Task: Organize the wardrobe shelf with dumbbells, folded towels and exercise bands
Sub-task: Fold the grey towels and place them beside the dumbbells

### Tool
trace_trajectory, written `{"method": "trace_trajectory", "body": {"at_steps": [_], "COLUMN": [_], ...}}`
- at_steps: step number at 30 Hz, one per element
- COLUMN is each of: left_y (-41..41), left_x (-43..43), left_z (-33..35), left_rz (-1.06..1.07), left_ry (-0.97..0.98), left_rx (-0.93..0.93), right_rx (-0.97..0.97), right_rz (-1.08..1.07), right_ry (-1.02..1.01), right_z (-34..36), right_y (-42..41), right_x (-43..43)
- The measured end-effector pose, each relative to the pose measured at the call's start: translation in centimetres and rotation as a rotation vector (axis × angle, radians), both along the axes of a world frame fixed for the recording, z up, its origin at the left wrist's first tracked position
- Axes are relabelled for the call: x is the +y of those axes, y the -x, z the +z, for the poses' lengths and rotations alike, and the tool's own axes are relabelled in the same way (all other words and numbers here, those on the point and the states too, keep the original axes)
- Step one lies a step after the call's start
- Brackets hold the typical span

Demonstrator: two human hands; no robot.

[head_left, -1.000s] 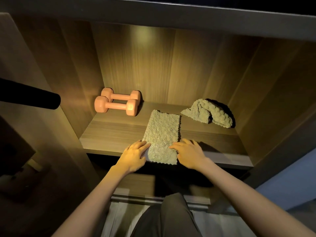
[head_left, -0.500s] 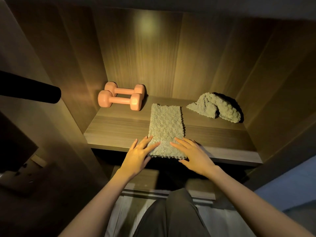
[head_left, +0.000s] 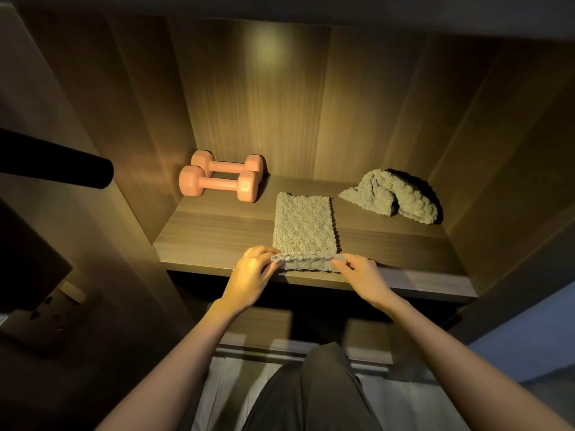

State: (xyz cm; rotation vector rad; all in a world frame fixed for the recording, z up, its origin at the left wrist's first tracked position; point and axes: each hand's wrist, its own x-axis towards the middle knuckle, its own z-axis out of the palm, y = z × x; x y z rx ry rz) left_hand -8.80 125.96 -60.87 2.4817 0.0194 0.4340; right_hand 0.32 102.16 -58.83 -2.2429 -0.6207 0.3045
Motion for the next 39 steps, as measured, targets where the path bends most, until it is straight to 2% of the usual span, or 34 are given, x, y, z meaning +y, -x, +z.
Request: {"method": "trace_trajectory", "body": {"at_steps": [7, 14, 20, 23, 25, 26, 31, 36, 39], "left_y": [-0.6, -1.8, -1.9, -1.4, -1.3, -1.3, -1.2, -0.6, -0.1], "left_x": [-1.6, -1.7, -2.4, -2.6, -2.5, -2.4, -1.4, -1.0, -1.1], "left_z": [0.7, 1.2, 1.1, 1.3, 1.6, 1.7, 1.8, 0.8, 0.3], "left_rz": [0.179, 0.295, 0.386, 0.304, 0.197, 0.139, -0.007, 0.006, 0.032], "left_ry": [0.291, 0.26, 0.247, 0.039, -0.187, -0.27, -0.489, -0.513, -0.503], "left_rx": [0.017, 0.192, 0.114, -0.041, -0.127, -0.156, 0.016, 0.124, 0.162], "right_rx": [-0.024, -0.094, -0.179, -0.361, -0.559, -0.596, -0.489, -0.523, -0.464], "right_rz": [-0.261, -0.32, -0.302, -0.174, 0.033, 0.116, 0.227, 0.241, 0.194], "right_ry": [-0.111, -0.105, -0.003, 0.119, 0.26, 0.309, 0.521, 0.645, 0.594], "right_z": [-0.3, -0.9, -1.3, -0.9, -0.9, -0.9, -0.8, -1.1, -1.3], "right_y": [0.0, -0.7, -0.5, -0.2, -0.3, -0.3, -0.9, -0.5, 0.0], "right_x": [0.6, 1.8, 2.2, 1.8, 1.3, 1.0, 0.3, -0.1, 0.4]}}
